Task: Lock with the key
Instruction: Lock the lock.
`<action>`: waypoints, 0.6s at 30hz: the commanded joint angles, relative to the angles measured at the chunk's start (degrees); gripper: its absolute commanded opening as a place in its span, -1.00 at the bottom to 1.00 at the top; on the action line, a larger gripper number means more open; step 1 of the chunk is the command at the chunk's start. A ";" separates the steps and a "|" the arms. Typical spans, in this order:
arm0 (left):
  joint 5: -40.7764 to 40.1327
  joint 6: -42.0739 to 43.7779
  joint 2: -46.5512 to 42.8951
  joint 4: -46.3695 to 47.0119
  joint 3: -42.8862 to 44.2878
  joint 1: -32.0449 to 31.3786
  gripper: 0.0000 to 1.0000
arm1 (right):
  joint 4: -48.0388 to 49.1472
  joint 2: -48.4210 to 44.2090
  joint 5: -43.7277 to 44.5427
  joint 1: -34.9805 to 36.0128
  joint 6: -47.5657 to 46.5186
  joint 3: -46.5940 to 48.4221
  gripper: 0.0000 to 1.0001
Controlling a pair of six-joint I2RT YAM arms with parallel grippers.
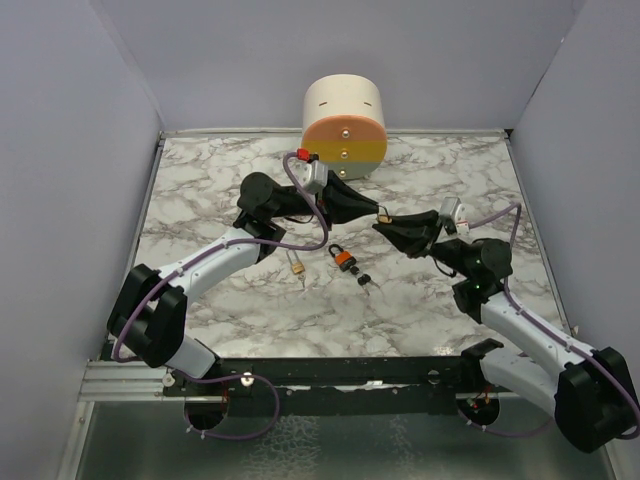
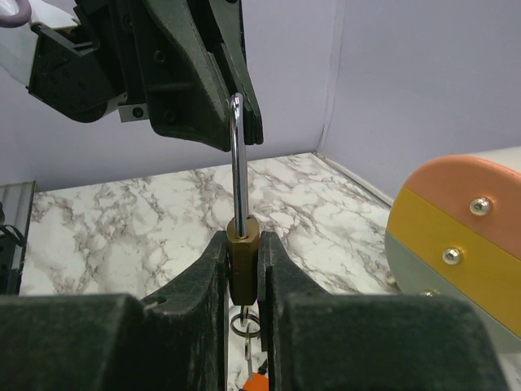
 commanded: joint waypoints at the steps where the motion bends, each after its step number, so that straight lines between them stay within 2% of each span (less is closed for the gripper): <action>1: 4.47 -0.68 1.50 -3.45 -0.61 -1.28 -1.00 | 3.86 -2.45 5.08 0.33 -3.46 5.74 -0.97; 18: 6.69 0.16 4.49 -3.32 -1.90 -2.44 -1.00 | 3.23 -2.32 10.73 0.29 -5.40 13.46 -0.97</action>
